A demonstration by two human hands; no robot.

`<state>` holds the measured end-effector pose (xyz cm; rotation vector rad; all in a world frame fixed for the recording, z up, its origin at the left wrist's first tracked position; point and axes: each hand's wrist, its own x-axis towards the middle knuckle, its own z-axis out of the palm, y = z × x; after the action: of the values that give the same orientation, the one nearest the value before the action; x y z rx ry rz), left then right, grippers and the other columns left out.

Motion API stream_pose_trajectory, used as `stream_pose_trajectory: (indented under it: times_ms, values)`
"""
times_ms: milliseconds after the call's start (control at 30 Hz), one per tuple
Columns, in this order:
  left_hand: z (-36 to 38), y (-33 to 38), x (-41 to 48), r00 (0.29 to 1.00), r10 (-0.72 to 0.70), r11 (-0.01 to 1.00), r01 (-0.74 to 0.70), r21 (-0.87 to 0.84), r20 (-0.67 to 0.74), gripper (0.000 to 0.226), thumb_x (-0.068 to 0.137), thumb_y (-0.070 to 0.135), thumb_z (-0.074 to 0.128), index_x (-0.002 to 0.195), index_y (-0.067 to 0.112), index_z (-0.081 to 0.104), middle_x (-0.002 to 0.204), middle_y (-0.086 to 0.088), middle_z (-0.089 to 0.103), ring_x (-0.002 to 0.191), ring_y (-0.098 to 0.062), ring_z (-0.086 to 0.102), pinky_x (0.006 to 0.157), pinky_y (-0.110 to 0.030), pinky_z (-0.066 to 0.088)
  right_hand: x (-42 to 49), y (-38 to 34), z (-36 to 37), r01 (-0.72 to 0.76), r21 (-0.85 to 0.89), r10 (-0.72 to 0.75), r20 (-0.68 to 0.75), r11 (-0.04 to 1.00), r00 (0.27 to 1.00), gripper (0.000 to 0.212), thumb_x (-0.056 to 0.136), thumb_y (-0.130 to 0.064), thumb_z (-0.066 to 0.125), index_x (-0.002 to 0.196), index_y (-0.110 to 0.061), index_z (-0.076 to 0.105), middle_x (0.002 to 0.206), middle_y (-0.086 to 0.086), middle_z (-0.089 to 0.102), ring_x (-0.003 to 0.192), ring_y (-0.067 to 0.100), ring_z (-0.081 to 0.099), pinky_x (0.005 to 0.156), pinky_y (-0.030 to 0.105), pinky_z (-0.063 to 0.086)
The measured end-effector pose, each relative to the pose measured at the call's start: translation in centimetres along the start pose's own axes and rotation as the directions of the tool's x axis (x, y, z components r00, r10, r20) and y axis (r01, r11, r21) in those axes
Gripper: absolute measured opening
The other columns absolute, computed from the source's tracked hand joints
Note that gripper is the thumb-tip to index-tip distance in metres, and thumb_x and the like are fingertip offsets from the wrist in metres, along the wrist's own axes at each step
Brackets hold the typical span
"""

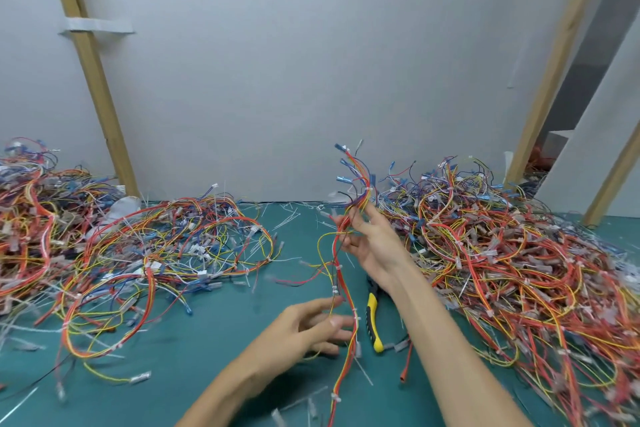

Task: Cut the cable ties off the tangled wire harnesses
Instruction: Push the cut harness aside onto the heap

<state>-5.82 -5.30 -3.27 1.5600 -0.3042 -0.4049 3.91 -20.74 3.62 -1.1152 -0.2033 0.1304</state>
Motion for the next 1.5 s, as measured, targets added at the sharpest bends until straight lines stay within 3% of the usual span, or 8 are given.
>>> stream_pose_trajectory:
  times_ms: [400,500,600,867,1067,1300,1400,1500]
  values:
    - [0.8,0.4,-0.2,0.985,0.004,1.000,-0.003,0.006,-0.170,0.058,0.087,0.042,0.069,0.132,0.028,0.035,0.089,-0.007,0.075,0.043,-0.013,0.048,0.041,-0.017,0.032,-1.2,-1.3,1.5,0.277,-0.496,-0.269,0.089,0.823,0.959,0.012,0.103,-0.009,0.046,0.101,-0.011,0.057,0.080,0.004,0.066,0.044,0.011,0.054,0.044,0.020,0.039]
    - [0.6,0.3,-0.1,0.977,0.060,0.995,-0.043,0.085,-0.204,0.068,0.083,0.044,0.073,0.138,0.031,0.036,0.076,0.000,0.070,0.037,-0.010,0.039,0.046,-0.027,0.039,-1.9,-2.9,2.3,0.378,-0.493,-0.358,0.140,0.783,0.923,0.017,0.103,-0.009,0.048,0.098,-0.018,0.061,0.075,-0.005,0.067,0.043,0.012,0.051,0.044,0.021,0.038]
    - [0.3,0.2,-0.1,0.969,0.142,0.962,-0.086,0.261,-0.203,0.051,0.088,0.037,0.070,0.133,0.042,0.046,0.074,-0.001,0.067,0.048,0.004,0.049,0.086,-0.061,0.044,-2.7,-4.0,3.0,0.447,-0.503,-0.393,0.217,0.739,0.894,0.017,0.102,-0.010,0.049,0.097,-0.019,0.063,0.076,-0.005,0.066,0.044,0.013,0.048,0.045,0.019,0.038]
    - [0.7,-0.1,-0.1,0.918,0.241,0.965,-0.192,0.180,-0.315,0.056,0.064,0.054,0.074,0.115,0.042,0.052,0.105,0.015,0.057,0.057,-0.015,0.044,0.058,-0.020,0.039,-3.7,-3.4,5.5,0.600,-0.581,-0.606,0.217,0.550,0.765,0.014,0.097,-0.021,0.054,0.102,-0.021,0.067,0.076,0.003,0.068,0.047,0.019,0.055,0.051,0.037,0.049]
    - [0.2,0.2,0.1,0.820,0.307,0.949,-0.225,0.222,-0.484,0.071,0.073,0.044,0.080,0.129,0.036,0.037,0.120,0.015,0.061,0.110,0.004,0.057,0.087,-0.006,0.041,-3.3,-1.8,5.6,0.462,-0.765,-0.365,0.315,0.448,0.876,0.011,0.095,-0.014,0.058,0.099,-0.017,0.068,0.087,-0.005,0.073,0.050,-0.002,0.061,0.059,0.025,0.049]
    - [-1.2,0.6,-0.1,0.768,0.347,0.937,-0.269,0.222,-0.538,0.043,0.089,0.061,0.053,0.089,0.023,0.074,0.055,-0.007,0.058,0.044,-0.013,0.050,0.045,-0.019,0.039,-3.1,1.2,5.5,0.201,-0.912,-0.158,0.153,0.358,0.975,0.018,0.096,-0.035,0.055,0.102,-0.022,0.066,0.082,0.005,0.076,0.074,0.026,0.064,0.084,0.038,0.052]
    - [-2.2,0.3,0.0,0.649,0.457,0.889,-0.343,0.302,-0.608,0.056,0.086,0.064,0.041,0.078,0.020,0.074,0.062,-0.009,0.063,0.054,-0.020,0.055,0.056,-0.031,0.041,-3.4,2.3,5.2,0.119,-0.963,-0.142,0.086,0.242,0.986,0.020,0.097,-0.035,0.049,0.105,-0.022,0.062,0.091,0.009,0.074,0.095,0.033,0.065,0.088,0.038,0.049]
    - [-3.1,1.0,0.5,0.720,0.247,0.962,-0.265,0.073,-0.649,0.060,0.083,0.070,0.046,0.091,0.016,0.073,0.090,-0.005,0.075,0.074,-0.015,0.068,0.070,-0.032,0.046,-4.6,3.0,5.6,0.146,-0.969,-0.161,0.115,0.198,0.980,0.019,0.097,-0.037,0.050,0.104,-0.023,0.061,0.095,0.009,0.073,0.096,0.033,0.065,0.085,0.039,0.050]
